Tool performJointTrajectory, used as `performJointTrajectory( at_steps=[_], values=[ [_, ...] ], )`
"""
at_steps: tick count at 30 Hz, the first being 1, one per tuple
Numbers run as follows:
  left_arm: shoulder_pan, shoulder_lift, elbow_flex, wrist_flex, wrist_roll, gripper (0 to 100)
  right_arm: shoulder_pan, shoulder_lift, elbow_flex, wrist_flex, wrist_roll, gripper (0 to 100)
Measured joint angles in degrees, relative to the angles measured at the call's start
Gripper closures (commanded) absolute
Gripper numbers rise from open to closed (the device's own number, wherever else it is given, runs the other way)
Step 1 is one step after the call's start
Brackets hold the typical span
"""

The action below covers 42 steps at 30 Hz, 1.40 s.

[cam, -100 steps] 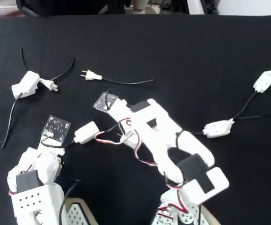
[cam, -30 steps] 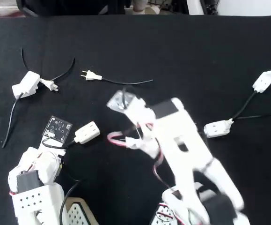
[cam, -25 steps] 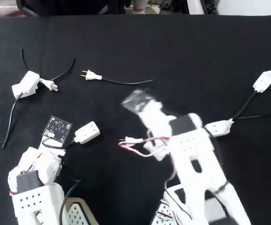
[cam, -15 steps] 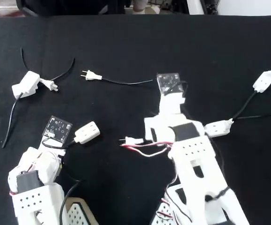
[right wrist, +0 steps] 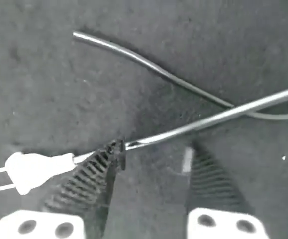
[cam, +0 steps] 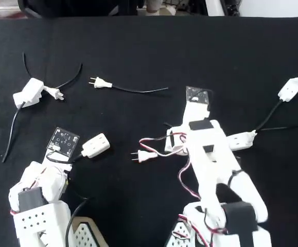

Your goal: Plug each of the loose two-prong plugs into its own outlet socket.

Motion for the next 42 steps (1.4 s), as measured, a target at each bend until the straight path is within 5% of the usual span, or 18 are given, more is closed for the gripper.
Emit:
performJointTrajectory(
  at_steps=[13, 20, 27, 36, 42],
  values=[
    [0.00, 0.00, 0.00, 0.00, 0.00, 84, 0.09, 9.32, -3.87, -5.54, -1.23, 95.3],
    [0.00, 0.00, 0.00, 0.00, 0.00, 84, -0.26, 10.11, -16.53, 0.62, 8.62, 98.6],
    [0.00, 0.00, 0.00, 0.00, 0.00, 84, -4.31, 19.52, -30.07, 6.95, 27.78, 98.3],
    [0.00, 0.00, 0.00, 0.00, 0.00, 84, -10.55, 24.62, -40.70, 27.87, 17.23, 83.1],
    [0.00, 0.00, 0.00, 0.00, 0.00, 84, -12.04, 24.62, -35.34, 28.48, 11.60, 74.4]
  ],
)
